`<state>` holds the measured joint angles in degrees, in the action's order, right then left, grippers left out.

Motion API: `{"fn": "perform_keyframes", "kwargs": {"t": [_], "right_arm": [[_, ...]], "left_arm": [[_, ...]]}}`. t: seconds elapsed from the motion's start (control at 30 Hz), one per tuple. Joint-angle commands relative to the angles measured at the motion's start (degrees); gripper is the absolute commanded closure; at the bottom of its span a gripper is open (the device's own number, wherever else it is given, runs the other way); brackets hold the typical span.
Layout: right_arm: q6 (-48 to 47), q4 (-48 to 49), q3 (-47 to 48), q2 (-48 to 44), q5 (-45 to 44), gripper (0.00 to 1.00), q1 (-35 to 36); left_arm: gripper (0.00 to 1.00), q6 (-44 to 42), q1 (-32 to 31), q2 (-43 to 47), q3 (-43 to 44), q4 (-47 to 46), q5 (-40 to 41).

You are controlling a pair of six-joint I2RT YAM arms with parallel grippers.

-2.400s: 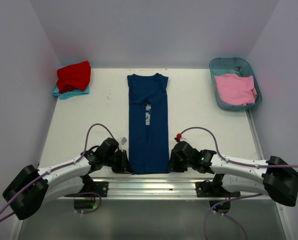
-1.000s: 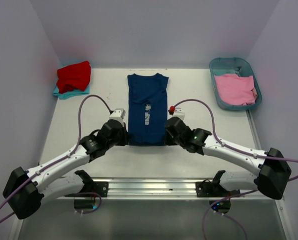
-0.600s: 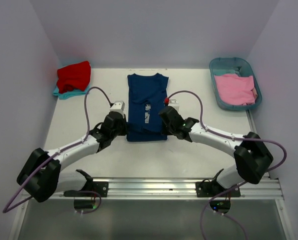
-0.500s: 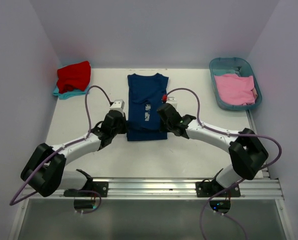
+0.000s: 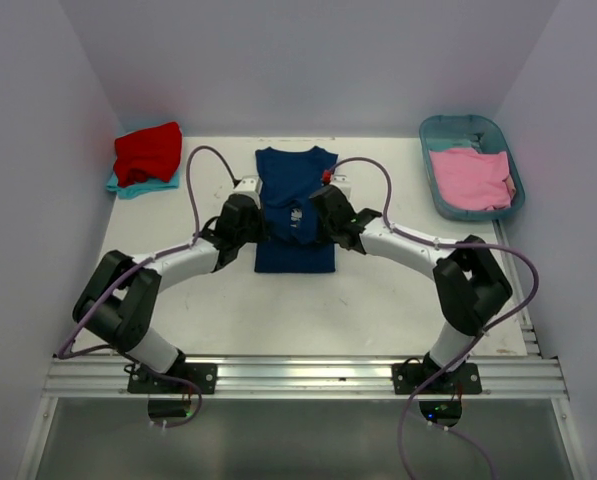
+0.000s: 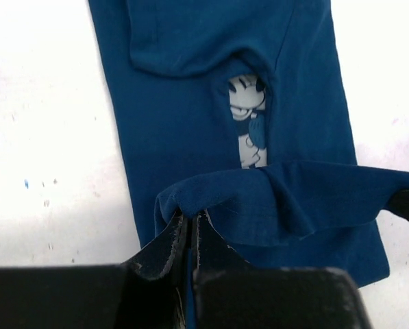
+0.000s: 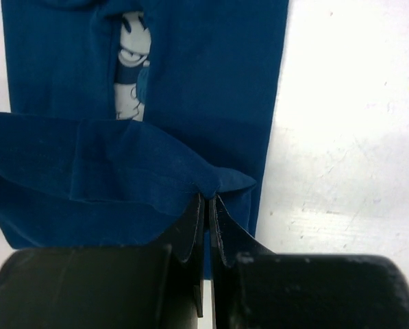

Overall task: Fold and stack the t-shirts
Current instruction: Fold the folded rectangular tshirt in 1/3 of the way

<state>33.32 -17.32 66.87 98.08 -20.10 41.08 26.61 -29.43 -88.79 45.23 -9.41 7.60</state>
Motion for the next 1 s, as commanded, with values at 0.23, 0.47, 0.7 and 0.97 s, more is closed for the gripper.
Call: {"fn": "perform_keyframes", "kwargs": {"t": [0.23, 0.47, 0.7, 0.97], "right_arm": [[-3.61, -7.44, 25.29, 15.61, -8.82, 0.41, -8.20], [-5.64, -4.06, 21.95, 5.76, -9.70, 0.21, -9.00], [-2.92, -1.22, 1.53, -8.33, -4.25, 0.20, -8.83], [4.56, 1.41, -14.57, -18.01, 4.89, 0.26, -8.47]], "left_arm": [[0.35, -1.48, 9.03, -14.12, 18.64, -4.04, -4.34], [0.00, -2.09, 10.62, -1.94, 14.28, -7.38, -3.91], [0.00, 0.72, 9.92, 7.49, 5.24, 2.63, -8.64], [0.00, 1.51, 7.46, 5.22, -5.58, 3.35, -12.68]]}}
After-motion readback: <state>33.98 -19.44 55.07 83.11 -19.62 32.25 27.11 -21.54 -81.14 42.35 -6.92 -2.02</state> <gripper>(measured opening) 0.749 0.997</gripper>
